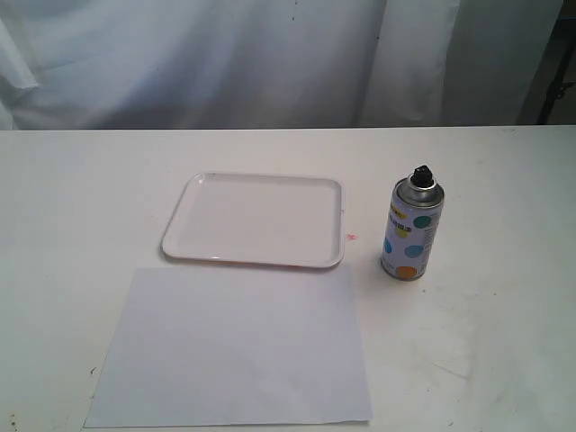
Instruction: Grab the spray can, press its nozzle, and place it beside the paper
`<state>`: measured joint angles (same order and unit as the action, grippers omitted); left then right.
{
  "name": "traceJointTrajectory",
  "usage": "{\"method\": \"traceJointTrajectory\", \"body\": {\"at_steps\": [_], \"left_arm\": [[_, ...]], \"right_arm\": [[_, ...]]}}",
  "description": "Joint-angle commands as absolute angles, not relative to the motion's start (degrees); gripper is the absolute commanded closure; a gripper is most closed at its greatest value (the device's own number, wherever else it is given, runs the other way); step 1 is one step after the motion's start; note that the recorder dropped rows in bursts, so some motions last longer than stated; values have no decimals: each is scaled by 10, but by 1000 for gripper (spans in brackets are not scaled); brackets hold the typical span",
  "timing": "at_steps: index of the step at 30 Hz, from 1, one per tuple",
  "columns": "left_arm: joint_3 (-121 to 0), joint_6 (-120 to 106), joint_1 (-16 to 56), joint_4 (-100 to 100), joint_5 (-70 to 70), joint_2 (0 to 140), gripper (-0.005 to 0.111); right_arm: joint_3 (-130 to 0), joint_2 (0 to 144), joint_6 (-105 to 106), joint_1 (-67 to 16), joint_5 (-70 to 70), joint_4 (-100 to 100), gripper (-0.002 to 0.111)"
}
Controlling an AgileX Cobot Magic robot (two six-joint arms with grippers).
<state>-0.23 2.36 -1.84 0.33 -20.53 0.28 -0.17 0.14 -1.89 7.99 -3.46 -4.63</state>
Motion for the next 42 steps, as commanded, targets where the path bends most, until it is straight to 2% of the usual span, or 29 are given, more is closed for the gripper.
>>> {"method": "traceJointTrajectory", "body": {"at_steps": [1,7,12,18,27,34,42], "left_arm": [[0,25,-19,5,-197,0,107],[0,25,-19,5,-197,0,107],[0,25,-19,5,-197,0,107],[0,25,-19,5,-197,0,107],[0,25,-19,5,-197,0,107],[0,25,-19,5,-197,0,107],[0,25,-19,5,-197,0,107]], "right_arm": [[0,0,-21,81,54,-49,108],[0,0,-26,81,201,-49,108],[-36,0,-26,81,210,-49,108],[-151,120,-23,81,220,14,108],[-282,375,-66,81,278,64,108],[-319,528,-168,81,296,194,108],[-319,667,-165,81,358,232,108]]}}
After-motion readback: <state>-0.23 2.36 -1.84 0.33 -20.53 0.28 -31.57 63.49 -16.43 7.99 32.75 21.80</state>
